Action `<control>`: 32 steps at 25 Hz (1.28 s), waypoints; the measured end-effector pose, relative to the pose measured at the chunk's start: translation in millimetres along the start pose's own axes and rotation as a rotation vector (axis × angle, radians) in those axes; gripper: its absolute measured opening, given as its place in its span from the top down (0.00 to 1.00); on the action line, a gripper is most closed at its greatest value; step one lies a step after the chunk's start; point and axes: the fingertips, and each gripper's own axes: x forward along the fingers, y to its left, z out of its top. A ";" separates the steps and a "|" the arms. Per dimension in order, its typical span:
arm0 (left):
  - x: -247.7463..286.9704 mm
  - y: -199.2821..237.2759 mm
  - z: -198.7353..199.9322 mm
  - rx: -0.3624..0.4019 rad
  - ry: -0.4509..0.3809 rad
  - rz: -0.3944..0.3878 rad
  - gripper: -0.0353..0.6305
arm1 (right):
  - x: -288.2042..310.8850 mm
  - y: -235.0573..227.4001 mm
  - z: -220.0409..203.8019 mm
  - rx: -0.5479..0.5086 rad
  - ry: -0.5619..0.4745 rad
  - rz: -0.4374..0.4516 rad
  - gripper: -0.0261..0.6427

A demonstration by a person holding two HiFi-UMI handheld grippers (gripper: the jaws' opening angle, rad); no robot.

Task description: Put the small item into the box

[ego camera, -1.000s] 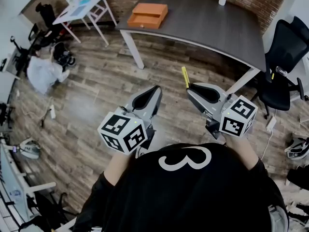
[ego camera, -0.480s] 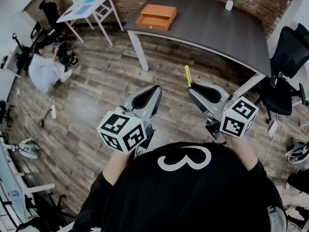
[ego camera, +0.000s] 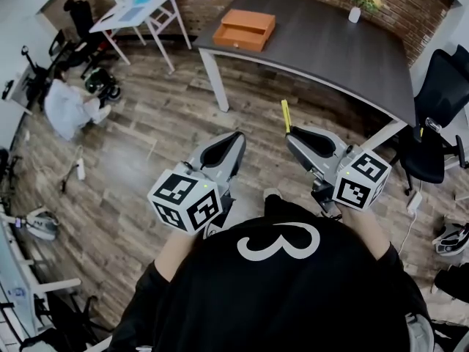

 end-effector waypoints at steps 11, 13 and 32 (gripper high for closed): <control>41.8 59.3 -2.2 -0.032 0.035 0.045 0.93 | 54.7 -57.5 3.3 0.025 0.017 0.026 0.86; 55.8 77.1 -0.3 -0.044 0.045 0.054 0.93 | 69.6 -75.5 4.6 0.038 0.027 0.031 0.86; 218.5 239.4 56.3 -0.082 0.094 0.078 0.93 | 209.4 -254.9 59.1 0.061 0.070 0.049 0.86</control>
